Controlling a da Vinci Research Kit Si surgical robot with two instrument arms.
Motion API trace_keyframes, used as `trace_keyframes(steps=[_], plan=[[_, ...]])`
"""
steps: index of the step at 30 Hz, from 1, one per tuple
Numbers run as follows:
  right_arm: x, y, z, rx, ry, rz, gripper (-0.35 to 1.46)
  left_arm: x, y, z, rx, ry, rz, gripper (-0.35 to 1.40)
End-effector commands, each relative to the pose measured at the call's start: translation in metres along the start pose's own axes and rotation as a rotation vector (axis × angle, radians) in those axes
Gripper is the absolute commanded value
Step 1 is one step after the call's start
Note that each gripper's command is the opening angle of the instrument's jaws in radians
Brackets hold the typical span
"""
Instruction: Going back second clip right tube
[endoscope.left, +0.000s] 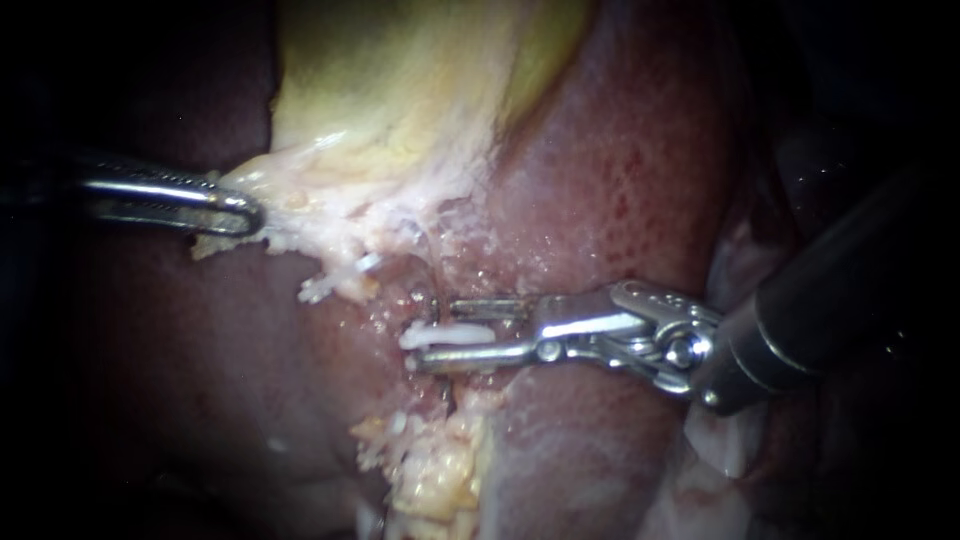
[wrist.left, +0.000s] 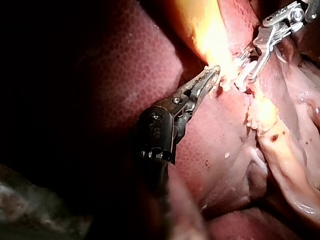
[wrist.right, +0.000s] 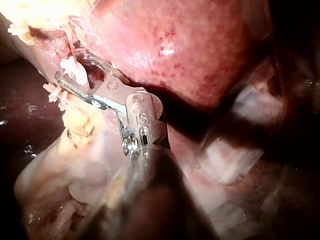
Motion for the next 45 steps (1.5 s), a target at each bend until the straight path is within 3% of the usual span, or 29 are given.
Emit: trace_keyframes(steps=[1,8,11,15,18,21,35,45], plan=[[0.0002,-0.0001,-0.0006,0.004,-0.001,-0.033,0.50,0.0000,0.0000,0.0000,0.000,0.000,0.000,-0.35],[0.0024,-0.0016,-0.0054,0.027,-0.007,-0.316,0.50,0.0000,0.0000,0.0000,0.000,0.000,0.000,-0.35],[0.0031,-0.0022,-0.0072,0.025,-0.044,-0.403,0.50,0.0000,0.0000,0.0000,0.000,0.000,0.000,-0.35],[0.0037,-0.0030,-0.0090,0.014,-0.132,-0.503,0.50,0.0000,0.0000,0.0000,0.000,0.000,0.000,-0.35],[0.0040,-0.0034,-0.0100,0.019,-0.162,-0.569,0.50,0.0000,0.0000,0.0000,0.000,0.000,0.000,-0.35],[0.0043,-0.0038,-0.0110,0.029,-0.162,-0.614,0.50,0.0000,0.0000,0.0000,0.000,0.000,0.000,-0.35],[0.0060,-0.0047,-0.0134,0.048,-0.161,-0.684,0.50,-0.0002,-0.0002,0.0004,0.002,0.001,0.001,-0.35],[0.0059,-0.0048,-0.0135,0.049,-0.162,-0.685,0.50,-0.0019,-0.0012,0.0040,0.007,0.002,0.011,-0.35]])
